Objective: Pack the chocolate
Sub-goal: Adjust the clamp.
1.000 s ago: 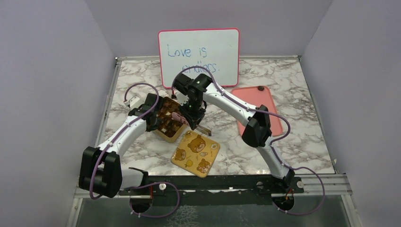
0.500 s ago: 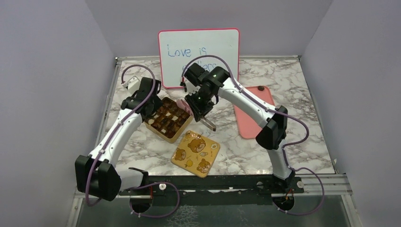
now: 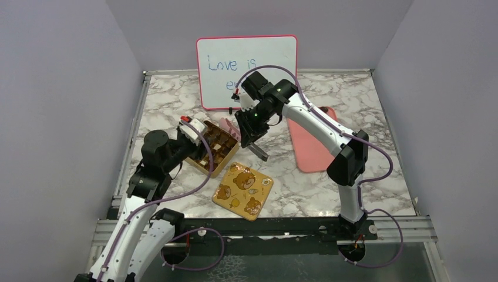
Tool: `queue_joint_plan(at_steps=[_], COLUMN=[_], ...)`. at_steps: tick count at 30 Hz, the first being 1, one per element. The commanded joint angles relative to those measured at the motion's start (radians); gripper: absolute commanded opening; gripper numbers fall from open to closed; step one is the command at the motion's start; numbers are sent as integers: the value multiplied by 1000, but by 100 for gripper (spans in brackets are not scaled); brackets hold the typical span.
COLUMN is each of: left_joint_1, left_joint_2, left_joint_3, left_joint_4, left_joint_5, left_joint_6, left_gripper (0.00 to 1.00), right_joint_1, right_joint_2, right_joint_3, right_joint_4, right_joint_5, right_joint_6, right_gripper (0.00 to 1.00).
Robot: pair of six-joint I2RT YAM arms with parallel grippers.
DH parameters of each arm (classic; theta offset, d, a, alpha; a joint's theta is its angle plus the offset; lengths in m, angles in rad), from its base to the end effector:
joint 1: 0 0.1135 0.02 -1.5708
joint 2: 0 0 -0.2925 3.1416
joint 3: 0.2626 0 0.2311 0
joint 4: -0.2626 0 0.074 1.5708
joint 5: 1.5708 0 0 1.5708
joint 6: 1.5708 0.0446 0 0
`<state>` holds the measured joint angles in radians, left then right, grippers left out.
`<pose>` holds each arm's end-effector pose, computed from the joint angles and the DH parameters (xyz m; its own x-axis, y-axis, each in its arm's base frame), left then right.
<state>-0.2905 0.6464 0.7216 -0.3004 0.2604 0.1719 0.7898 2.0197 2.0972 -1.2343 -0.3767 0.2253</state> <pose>0.1104 -0.0450 0.3401 -0.1223 0.2091 -0.9702 0.5462 0.8304 0.1101 0.2779 0.3036 0.3484 -0.7990 -0.5110 -0.3169 -0.6013 0.6809 0.4181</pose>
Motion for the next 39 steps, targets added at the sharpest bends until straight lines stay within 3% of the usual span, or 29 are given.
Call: queue_joint_plan(at_steps=[1, 11, 20, 27, 33, 39], left_joint_1=[-11, -94, -184, -196, -196, -196], left_joint_2=[52, 195, 311, 310, 289, 262], left_joint_3=[6, 70, 104, 69, 33, 16], left_joint_4=[68, 47, 10, 16, 85, 118], left_joint_5=[421, 535, 455, 333, 264, 139], left_joint_6=[446, 643, 749, 656, 529, 394], left_gripper=[55, 57, 55, 37, 37, 51], right_joint_1=[-4, -3, -4, -18, -20, -20], right_joint_2=[-56, -61, -53, -76, -125, -108], right_joint_3=[-5, 40, 90, 103, 23, 24], right_joint_4=[50, 30, -18, 21, 163, 107], right_joint_5=[-155, -277, -263, -117, -82, -7], right_joint_6=[-12, -56, -99, 3, 68, -4], right_gripper=[34, 37, 37, 38, 38, 37])
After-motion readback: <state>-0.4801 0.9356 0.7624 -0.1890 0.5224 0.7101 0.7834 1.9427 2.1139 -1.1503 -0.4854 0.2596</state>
